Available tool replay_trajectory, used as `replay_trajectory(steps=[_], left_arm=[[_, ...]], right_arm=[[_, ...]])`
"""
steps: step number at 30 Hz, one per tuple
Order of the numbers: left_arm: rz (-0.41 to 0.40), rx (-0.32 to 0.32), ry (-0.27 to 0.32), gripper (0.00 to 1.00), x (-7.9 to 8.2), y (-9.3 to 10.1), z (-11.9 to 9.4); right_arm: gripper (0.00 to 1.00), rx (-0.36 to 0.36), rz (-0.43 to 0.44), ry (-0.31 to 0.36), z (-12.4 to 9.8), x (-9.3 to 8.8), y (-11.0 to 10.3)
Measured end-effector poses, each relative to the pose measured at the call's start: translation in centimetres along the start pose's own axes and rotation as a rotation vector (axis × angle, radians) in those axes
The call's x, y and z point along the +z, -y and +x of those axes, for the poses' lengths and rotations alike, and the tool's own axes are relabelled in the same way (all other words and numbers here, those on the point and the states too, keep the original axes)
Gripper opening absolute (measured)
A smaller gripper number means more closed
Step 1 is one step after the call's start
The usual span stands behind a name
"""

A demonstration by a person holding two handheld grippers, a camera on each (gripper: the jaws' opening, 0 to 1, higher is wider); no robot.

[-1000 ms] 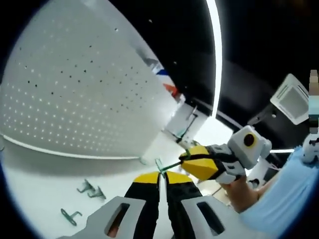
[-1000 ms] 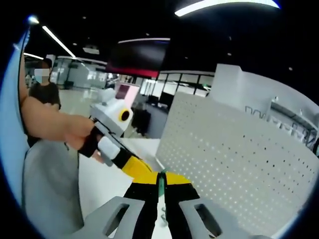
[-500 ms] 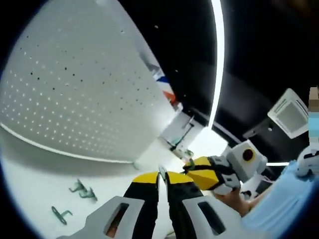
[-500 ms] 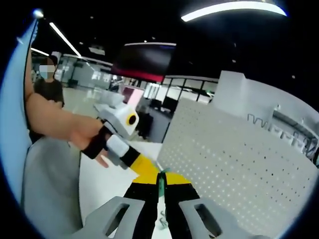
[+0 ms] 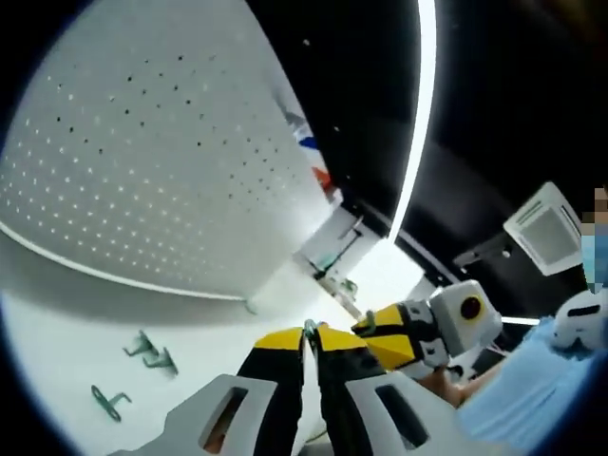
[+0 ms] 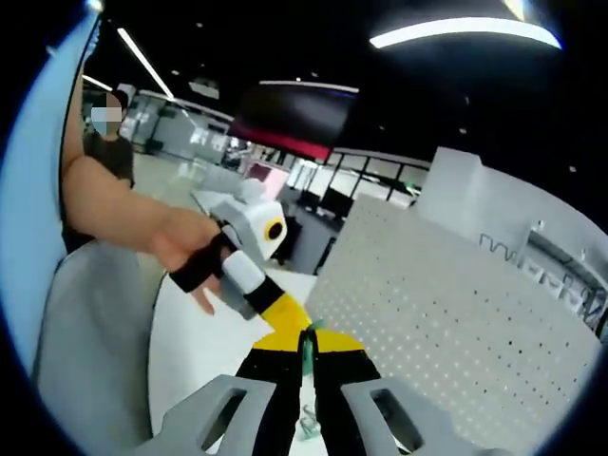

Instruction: Insert the hook assembly into the mounting plate slot until the hook locks in place.

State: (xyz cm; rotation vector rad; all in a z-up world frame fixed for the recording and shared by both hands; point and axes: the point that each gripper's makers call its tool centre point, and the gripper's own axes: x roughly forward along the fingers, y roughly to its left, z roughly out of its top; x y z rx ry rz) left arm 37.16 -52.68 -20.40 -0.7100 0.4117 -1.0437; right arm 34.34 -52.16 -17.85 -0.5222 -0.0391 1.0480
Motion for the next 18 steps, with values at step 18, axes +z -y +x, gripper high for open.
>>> replay_trajectory(steps=[18], left_arm=[[0.132, 0.096, 0.129, 0.01, 2.0, -0.4, -0.6]], right_arm=[[0.00, -0.042, 0.066, -0.065, 0.0, -1.9, 0.9]])
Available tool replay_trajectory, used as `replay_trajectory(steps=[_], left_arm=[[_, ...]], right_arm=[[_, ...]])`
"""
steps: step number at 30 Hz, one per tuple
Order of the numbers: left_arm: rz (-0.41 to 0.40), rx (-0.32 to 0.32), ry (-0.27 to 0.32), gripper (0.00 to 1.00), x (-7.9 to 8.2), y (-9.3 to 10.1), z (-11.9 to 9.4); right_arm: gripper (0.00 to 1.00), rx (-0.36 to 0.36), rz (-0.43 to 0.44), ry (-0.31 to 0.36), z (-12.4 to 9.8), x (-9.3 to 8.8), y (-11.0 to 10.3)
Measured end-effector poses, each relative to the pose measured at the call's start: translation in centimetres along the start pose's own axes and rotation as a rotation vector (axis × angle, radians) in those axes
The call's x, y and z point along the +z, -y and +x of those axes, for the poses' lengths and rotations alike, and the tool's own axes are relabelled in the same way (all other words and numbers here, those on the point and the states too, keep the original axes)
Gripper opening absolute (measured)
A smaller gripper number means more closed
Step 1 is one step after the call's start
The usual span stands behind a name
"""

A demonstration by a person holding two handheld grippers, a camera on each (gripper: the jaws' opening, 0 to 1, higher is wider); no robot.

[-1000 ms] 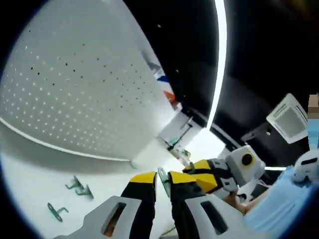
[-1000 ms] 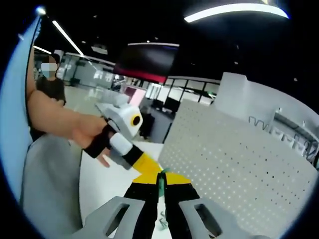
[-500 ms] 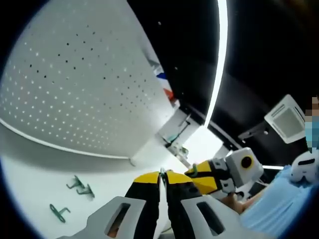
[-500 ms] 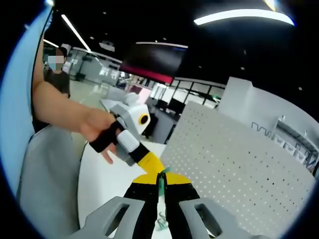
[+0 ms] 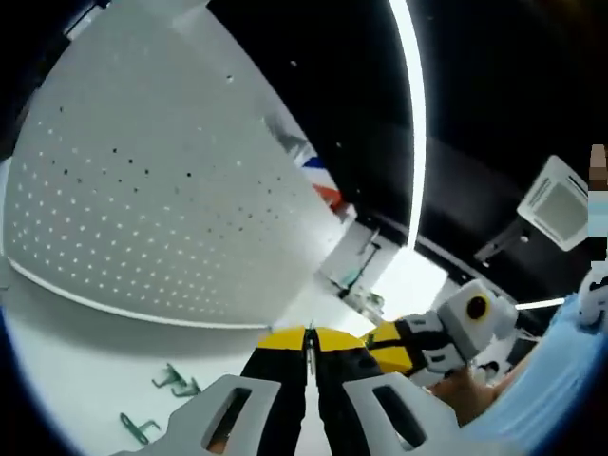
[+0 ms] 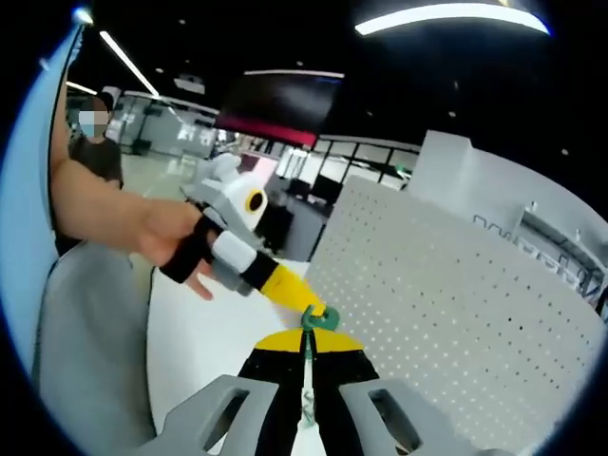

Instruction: Insert the hook assembly into the mounting plate slot until the hook locks in place.

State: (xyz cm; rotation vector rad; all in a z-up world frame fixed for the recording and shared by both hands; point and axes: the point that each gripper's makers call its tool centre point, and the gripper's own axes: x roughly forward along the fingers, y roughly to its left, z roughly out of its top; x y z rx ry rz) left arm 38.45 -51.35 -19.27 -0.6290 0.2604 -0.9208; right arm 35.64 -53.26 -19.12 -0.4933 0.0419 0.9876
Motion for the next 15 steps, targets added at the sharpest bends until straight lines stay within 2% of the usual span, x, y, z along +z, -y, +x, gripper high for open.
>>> replay_trajectory(steps=[6, 15], left_arm=[[0.057, 0.071, 0.047, 0.01, 0.8, -0.4, -0.2], [0.188, 0.173, 0.061, 0.01, 1.4, -0.5, -0.2]], right_arm=[[0.02, -0.012, 0.054, -0.005, 0.0, -0.2, 0.2], [0.06, -0.053, 0.090, -0.015, 0.2, 0.2, 0.8]])
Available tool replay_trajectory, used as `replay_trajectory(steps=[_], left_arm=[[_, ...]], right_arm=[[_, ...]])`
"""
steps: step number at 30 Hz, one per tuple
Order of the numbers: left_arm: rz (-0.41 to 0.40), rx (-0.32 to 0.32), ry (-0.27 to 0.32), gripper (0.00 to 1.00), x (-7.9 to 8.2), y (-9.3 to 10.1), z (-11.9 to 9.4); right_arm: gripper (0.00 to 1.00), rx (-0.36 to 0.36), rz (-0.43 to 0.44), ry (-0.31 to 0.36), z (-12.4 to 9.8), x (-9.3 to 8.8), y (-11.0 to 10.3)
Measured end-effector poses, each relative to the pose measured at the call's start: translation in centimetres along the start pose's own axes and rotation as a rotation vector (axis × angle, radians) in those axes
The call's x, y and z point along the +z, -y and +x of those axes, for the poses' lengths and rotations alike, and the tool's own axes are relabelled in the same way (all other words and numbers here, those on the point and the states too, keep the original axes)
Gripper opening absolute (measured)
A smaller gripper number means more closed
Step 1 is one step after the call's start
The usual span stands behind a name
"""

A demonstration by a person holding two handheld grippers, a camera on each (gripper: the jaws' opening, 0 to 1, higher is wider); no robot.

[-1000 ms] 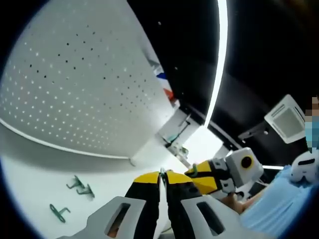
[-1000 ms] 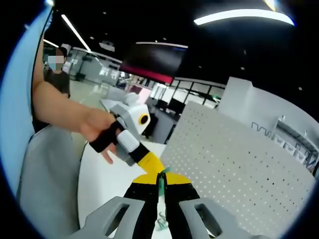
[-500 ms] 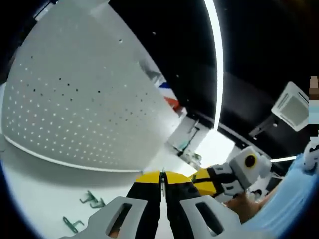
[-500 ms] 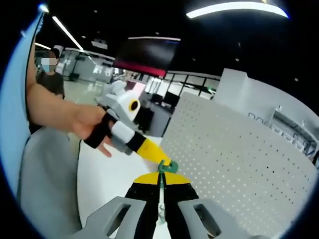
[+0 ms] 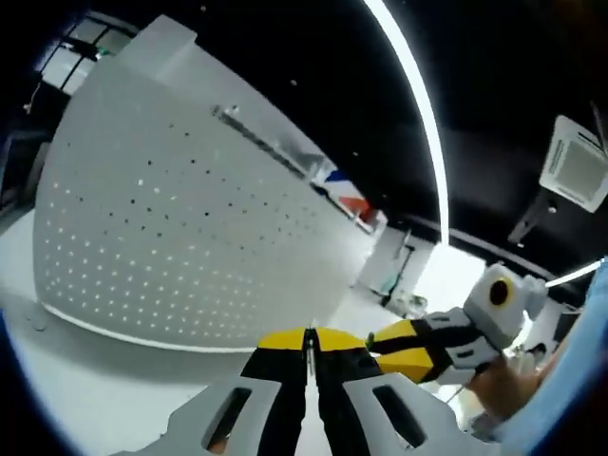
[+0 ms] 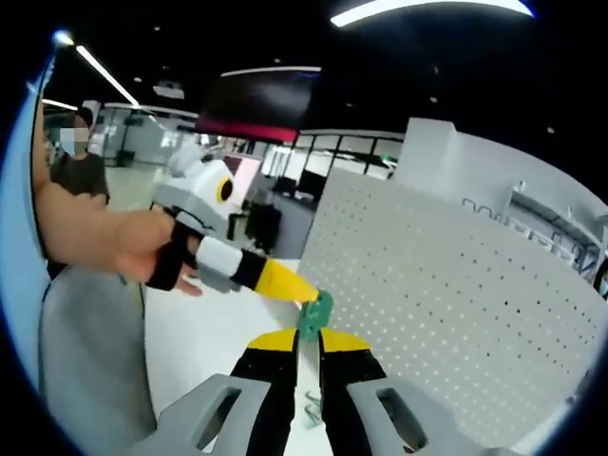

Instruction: Insert the hook assembly into the mounting plate slot until the hook locks in place.

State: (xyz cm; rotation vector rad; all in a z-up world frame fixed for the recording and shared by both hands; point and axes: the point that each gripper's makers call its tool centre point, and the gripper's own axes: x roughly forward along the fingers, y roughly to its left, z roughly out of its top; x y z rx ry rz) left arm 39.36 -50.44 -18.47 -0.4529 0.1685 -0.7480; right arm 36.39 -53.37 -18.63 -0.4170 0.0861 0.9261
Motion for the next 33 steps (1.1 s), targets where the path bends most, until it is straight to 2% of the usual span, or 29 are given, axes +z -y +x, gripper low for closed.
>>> replay_trajectory(steps=[5, 17, 21, 33], left_arm=[[0.058, 0.039, 0.004, 0.01, 0.2, 0.2, 0.3], [0.098, 0.091, 0.033, 0.01, 0.7, 0.9, 1.0], [0.103, 0.088, 0.043, 0.01, 0.6, 1.3, 1.4], [0.106, 0.077, 0.045, 0.02, 0.5, 2.0, 1.7]], right_arm=[[0.07, -0.018, 0.008, 0.004, 0.2, 0.2, 0.3], [0.06, -0.064, 0.015, 0.006, 0.7, 0.7, 1.1], [0.06, -0.090, -0.007, -0.004, 0.9, 0.8, 1.4], [0.02, -0.118, 0.002, -0.016, 0.9, 0.4, 2.3]])
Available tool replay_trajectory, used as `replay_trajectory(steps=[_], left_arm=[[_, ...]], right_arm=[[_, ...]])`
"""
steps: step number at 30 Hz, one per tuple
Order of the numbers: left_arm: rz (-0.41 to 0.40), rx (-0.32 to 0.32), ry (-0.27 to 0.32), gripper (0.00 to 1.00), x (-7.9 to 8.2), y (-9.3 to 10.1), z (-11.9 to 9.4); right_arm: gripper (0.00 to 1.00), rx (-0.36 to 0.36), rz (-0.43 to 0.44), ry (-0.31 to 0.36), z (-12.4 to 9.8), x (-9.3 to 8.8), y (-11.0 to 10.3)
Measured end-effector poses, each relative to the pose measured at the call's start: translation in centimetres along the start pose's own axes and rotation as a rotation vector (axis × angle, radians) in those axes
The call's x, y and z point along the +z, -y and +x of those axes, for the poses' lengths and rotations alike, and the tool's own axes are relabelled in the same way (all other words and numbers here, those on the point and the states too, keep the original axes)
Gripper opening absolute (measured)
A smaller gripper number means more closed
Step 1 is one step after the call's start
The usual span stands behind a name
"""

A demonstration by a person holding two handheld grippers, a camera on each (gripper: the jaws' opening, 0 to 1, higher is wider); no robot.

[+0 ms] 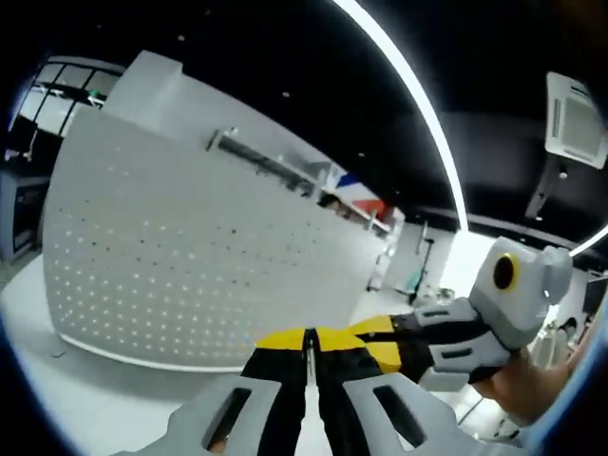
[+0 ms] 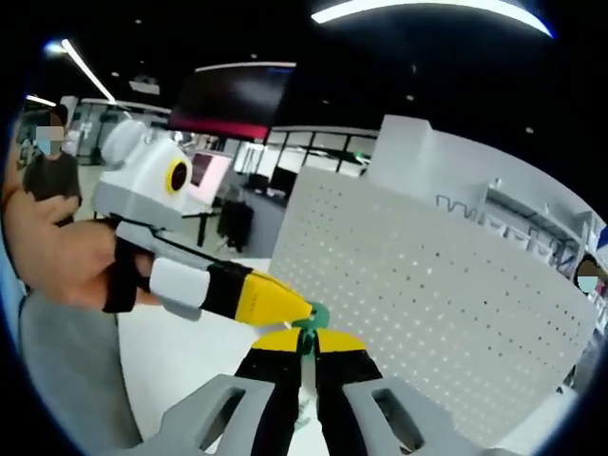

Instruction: Insert the hook assembly into the mounting plate slot until the hook locks in place.

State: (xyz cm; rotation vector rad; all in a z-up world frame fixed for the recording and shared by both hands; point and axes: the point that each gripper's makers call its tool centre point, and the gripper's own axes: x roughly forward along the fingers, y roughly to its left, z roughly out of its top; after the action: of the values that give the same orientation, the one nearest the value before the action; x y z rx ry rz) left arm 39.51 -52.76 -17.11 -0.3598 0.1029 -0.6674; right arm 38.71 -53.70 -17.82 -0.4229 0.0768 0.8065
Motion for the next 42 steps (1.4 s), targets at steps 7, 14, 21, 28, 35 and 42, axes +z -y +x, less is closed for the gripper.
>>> replay_trajectory(steps=[7, 14, 21, 28, 35, 42], left_arm=[[0.022, 0.005, -0.003, 0.02, 0.0, 0.1, 0.1], [0.055, 0.014, -0.007, 0.02, -0.1, 0.1, 0.2], [0.100, 0.019, -0.011, 0.02, -0.1, 0.4, 0.2], [0.162, 0.006, -0.015, 0.03, 0.1, 1.2, 0.4], [0.165, -0.004, -0.017, 0.03, 0.2, 1.3, 0.7], [0.165, 0.000, -0.012, 0.06, 0.5, 1.2, 0.5]], right_arm=[[0.02, -0.006, 0.001, -0.008, 0.1, -0.3, 0.2], [0.01, -0.012, 0.000, -0.012, 0.2, -0.5, 0.4], [0.01, -0.017, 0.016, -0.007, 0.2, -0.7, 0.6], [0.01, -0.024, 0.034, -0.001, 0.0, -0.8, 1.0], [0.01, -0.029, 0.048, 0.008, -0.3, -0.7, 1.3], [0.01, -0.036, 0.057, -0.002, -0.4, -1.1, 1.6]])
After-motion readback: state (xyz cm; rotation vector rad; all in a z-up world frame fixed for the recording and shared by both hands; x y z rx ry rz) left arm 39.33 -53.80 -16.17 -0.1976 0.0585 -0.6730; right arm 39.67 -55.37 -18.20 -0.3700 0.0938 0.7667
